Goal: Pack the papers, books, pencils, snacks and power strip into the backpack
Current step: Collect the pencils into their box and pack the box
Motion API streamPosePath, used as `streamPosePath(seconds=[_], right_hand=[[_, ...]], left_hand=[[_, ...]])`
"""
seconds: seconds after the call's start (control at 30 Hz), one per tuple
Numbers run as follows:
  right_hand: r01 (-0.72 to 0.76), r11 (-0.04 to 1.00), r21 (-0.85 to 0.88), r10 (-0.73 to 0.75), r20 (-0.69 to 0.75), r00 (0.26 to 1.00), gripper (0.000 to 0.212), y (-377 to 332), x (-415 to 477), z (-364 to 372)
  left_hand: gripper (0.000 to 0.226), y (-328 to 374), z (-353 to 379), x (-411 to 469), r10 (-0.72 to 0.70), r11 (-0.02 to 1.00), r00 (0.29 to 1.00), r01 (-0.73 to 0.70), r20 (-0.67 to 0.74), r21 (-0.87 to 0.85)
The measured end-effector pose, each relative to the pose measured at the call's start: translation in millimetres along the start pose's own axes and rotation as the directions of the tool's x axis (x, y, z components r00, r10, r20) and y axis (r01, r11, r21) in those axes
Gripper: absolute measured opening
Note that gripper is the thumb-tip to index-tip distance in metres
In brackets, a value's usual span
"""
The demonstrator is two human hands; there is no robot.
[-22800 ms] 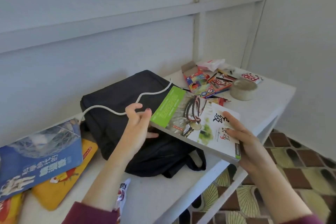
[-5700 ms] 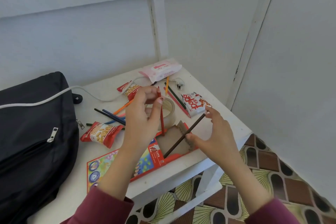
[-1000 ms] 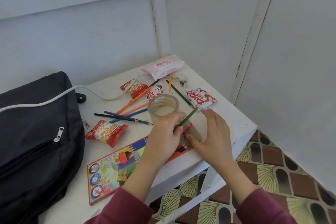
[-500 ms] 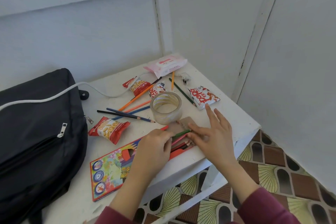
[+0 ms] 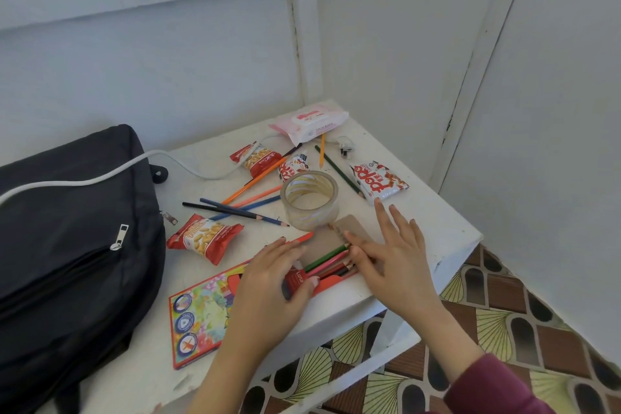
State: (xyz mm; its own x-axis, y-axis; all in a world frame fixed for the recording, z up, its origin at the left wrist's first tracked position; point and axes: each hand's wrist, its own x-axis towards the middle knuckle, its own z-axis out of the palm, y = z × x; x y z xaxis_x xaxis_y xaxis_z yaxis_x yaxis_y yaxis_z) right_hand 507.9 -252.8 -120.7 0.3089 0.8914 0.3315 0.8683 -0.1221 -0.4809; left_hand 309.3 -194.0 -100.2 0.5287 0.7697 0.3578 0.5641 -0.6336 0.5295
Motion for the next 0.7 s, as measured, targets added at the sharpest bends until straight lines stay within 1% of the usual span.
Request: streamPosePath(seconds=[0.1,0.2,0.27,0.37,0.4,0.47,0.5,0.53,0.57,0.63,0.67,0.7], right_hand=[[0.007,0.999,0.053,-0.005,-0.045,0.999,0.041,-4,-4,1],[0.036,0.997,0.073,-0.031,-0.061,0.998,0.039,-7,-7,4],[0.056,0.993,0.101,-0.049,-0.072,0.996,0.04,-10,-7,5],[0.067,0.987,0.144,-0.055,-0.083,0.995,0.046,-11,-5,1],[0.046,0.978,0.206,-0.032,-0.072,0.997,0.045,-14,-4,-2],[-0.026,0.921,0.389,0.056,-0.067,0.996,0.034,-23,2,-11],[-0.052,0.892,0.448,0.104,-0.091,0.99,0.029,-26,8,-14],[-0.06,0.883,0.465,0.135,-0.131,0.982,0.027,-29,15,-17],[-0.051,0.898,0.437,0.141,-0.175,0.974,0.027,-29,24,-19],[-0.024,0.959,0.283,0.093,-0.235,0.967,0.027,-24,47,-21],[-0.027,0.985,0.169,0.065,-0.224,0.972,0.028,-20,59,-21],[-0.045,0.998,0.046,0.052,-0.175,0.983,0.029,-17,70,-21]], left_hand=[[0.055,-4,-4,-2,0.018,1.0,1.0,-0.018,0.01,0.013],[0.057,-8,-2,-3,0.07,0.99,0.994,-0.08,0.086,0.116],[0.052,-7,0,-2,0.066,0.988,0.993,-0.079,0.103,0.131],[0.045,-6,0,-3,0.075,0.988,0.992,-0.088,0.105,0.13],[0.044,-6,0,-3,0.082,0.987,0.991,-0.096,0.109,0.13],[0.043,-5,-2,-1,0.084,0.993,0.991,-0.092,0.101,0.071],[0.041,-4,-5,1,0.075,0.997,0.994,-0.077,0.085,0.022],[0.039,-4,-8,4,0.059,0.998,0.996,-0.058,0.068,-0.018],[0.036,-5,-12,8,0.045,0.999,0.998,-0.043,0.047,-0.031],[0.025,-10,-18,19,0.02,1.0,1.0,-0.02,-0.013,0.015],[0.022,-14,-21,25,0.002,0.999,0.999,0.0,-0.042,0.047],[0.022,-18,-24,32,-0.019,0.997,0.998,0.023,-0.061,0.074]])
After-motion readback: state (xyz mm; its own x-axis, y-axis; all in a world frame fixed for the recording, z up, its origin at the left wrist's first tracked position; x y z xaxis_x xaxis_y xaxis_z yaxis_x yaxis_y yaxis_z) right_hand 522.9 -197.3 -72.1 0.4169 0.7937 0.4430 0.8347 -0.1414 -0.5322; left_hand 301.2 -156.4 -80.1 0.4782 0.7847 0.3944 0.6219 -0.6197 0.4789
